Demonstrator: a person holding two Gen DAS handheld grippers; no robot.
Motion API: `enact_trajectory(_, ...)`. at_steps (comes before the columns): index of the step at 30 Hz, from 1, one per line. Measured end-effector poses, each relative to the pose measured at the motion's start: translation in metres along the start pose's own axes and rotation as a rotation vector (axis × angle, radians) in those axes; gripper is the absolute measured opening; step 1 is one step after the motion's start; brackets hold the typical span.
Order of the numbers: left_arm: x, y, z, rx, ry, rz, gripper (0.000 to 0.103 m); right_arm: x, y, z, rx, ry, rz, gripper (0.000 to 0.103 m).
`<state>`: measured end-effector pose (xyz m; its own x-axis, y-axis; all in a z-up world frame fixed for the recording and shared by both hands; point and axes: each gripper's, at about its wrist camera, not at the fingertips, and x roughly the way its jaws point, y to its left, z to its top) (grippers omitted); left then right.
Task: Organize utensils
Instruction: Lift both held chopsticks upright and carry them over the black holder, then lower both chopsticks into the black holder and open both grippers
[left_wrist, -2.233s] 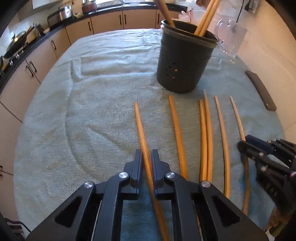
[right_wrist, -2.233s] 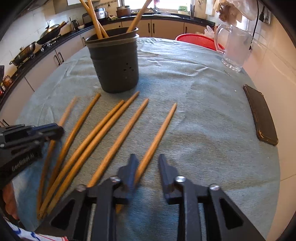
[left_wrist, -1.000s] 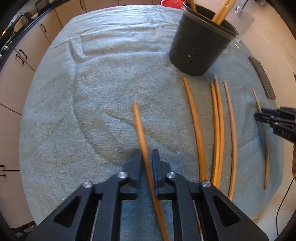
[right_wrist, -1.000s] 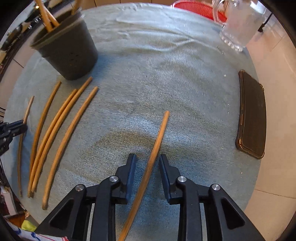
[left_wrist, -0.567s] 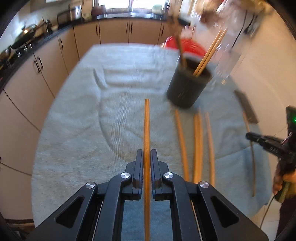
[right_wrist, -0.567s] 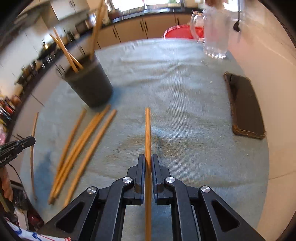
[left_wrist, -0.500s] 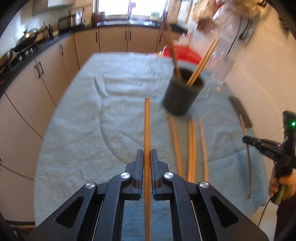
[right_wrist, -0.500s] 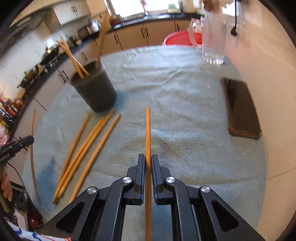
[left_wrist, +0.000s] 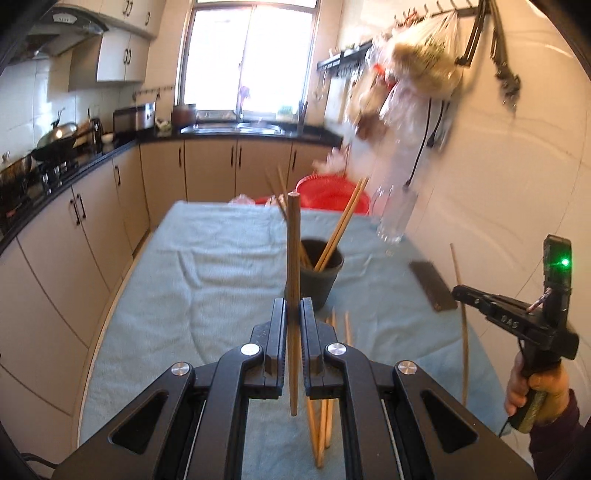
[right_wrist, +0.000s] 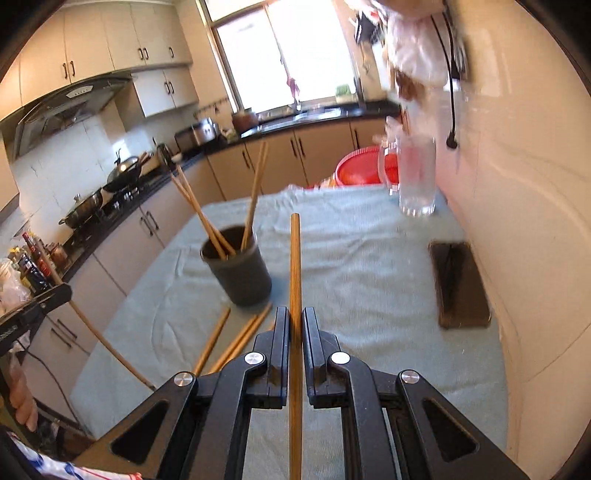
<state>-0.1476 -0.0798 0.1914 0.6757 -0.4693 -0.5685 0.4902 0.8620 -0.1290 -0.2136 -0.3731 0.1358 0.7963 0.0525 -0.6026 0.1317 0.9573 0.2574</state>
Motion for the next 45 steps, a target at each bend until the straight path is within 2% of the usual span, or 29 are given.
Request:
enact_trajectory(6,-0.018,0.002,0.024,-0.033,-0.103,-0.025,0.006,-0.004,0.02,0.024,-0.012,-0.11,0.005,0.007)
enact_trajectory(12,-0.016,0.007,0.069,-0.097,-0.175,-0.065,0.006,0.01,0.045,0.066,0.005,-0.213,0.069,0.007)
enact_trajectory(17,0.009,0.004,0.1,-0.119,-0.202,-0.061,0.006,0.034,0.061,0.104,0.037,-0.304,0.095,0.007)
enact_trajectory(25,0.081,0.002,0.124,-0.133,-0.147,-0.051,0.006,0.079,0.072,0.145,0.064,-0.428,0.083,0.007)
enact_trajectory(31,0.122,0.01,0.122,-0.146,-0.106,-0.03,0.006,0.114,0.065,0.144,0.103,-0.439,0.069,0.007)
enact_trajectory(34,0.137,0.011,0.12,-0.141,-0.086,-0.022,0.006,0.125,0.067,0.14,0.081,-0.441,0.036,0.007)
enact_trajectory(40,0.151,0.011,0.111,-0.128,-0.059,-0.003,0.006,0.138,0.069,0.128,0.054,-0.413,0.018,0.007)
enact_trajectory(45,0.148,0.013,0.108,-0.136,-0.052,-0.005,0.006,0.14,0.069,0.122,0.042,-0.383,0.019,0.008)
